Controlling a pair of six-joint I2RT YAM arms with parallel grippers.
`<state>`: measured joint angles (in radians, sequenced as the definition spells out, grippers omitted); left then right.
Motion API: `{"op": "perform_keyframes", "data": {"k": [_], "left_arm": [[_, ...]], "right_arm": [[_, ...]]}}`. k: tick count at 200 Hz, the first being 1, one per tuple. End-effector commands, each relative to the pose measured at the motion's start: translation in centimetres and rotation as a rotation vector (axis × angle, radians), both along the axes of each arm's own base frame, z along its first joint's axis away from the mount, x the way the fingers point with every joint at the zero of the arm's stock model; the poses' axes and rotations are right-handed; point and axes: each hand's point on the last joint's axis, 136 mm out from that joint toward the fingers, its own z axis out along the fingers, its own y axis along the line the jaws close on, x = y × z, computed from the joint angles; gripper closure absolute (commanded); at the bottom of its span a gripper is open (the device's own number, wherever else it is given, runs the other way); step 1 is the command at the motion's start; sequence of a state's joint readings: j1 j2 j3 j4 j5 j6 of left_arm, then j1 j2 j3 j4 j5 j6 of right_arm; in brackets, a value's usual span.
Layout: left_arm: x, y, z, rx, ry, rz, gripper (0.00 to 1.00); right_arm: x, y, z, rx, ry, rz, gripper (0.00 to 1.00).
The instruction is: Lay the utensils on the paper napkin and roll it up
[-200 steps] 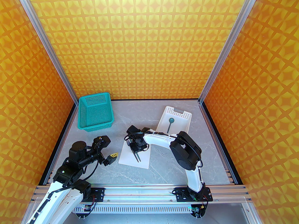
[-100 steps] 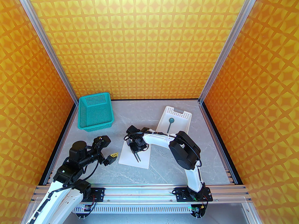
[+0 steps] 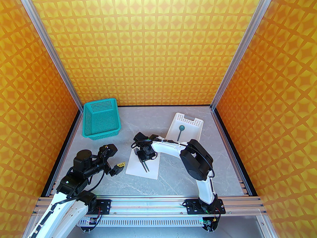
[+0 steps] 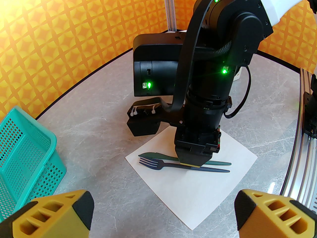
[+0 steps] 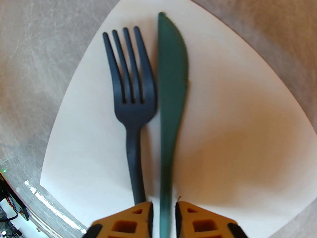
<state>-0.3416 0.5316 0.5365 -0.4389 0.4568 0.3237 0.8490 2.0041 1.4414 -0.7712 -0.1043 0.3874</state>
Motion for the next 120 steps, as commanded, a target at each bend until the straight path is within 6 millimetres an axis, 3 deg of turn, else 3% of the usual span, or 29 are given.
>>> {"op": "perform_keyframes", "data": {"k": [1, 72, 120], "left_arm": [[-0.5, -0.3, -0.7, 0.013, 0.016, -0.032, 0.01], [-0.7, -0.3, -0.4, 0.011, 0.003, -0.033, 0.01], [-0.8, -0.2, -0.3, 0.008, -0.003, -0.033, 0.01]], "right_arm": [[0.8, -0.1, 3.9, 0.019, -0.083, 0.000, 0.72], [2.7, -2.8, 9.3, 0.037, -0.195, -0.066, 0.62], [5.2, -8.1, 12.8, 0.067, -0.264, -0.198, 0.52]]}}
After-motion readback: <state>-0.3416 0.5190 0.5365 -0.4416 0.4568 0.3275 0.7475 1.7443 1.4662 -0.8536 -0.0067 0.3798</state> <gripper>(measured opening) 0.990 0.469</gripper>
